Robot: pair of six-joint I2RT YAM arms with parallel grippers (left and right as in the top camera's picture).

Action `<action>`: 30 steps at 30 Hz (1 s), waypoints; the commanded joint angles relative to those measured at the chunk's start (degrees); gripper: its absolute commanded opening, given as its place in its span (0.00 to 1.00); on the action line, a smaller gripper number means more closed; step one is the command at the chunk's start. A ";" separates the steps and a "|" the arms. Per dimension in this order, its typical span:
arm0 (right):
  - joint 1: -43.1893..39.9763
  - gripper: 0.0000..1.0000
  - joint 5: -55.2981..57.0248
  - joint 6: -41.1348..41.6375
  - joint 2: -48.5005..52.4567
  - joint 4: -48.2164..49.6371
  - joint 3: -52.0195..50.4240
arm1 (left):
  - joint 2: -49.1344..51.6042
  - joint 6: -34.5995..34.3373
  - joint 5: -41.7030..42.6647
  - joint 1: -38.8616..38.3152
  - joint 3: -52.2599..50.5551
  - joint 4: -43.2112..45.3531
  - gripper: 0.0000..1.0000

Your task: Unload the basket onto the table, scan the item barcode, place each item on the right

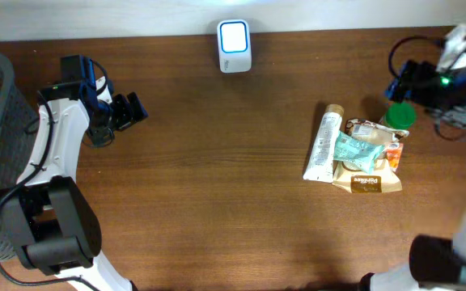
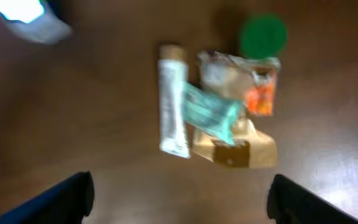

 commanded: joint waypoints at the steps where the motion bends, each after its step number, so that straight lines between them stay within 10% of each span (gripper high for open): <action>1: 0.13 0.98 -6.84 -0.85 -11.58 -0.44 4.35 | -0.83 0.48 -0.20 0.00 0.42 0.15 0.99; 14: 0.74 0.98 -3.72 -13.99 -35.63 0.50 -1.46 | -0.83 0.48 -0.22 0.00 0.42 0.15 0.99; 20: 9.88 0.98 0.68 -13.94 -57.68 52.09 -58.49 | -0.83 0.48 -0.22 -0.02 0.42 0.15 0.99; 30: 13.40 0.98 0.26 -13.94 -94.79 102.79 -122.79 | -0.83 0.48 -0.22 -0.02 0.42 0.15 0.99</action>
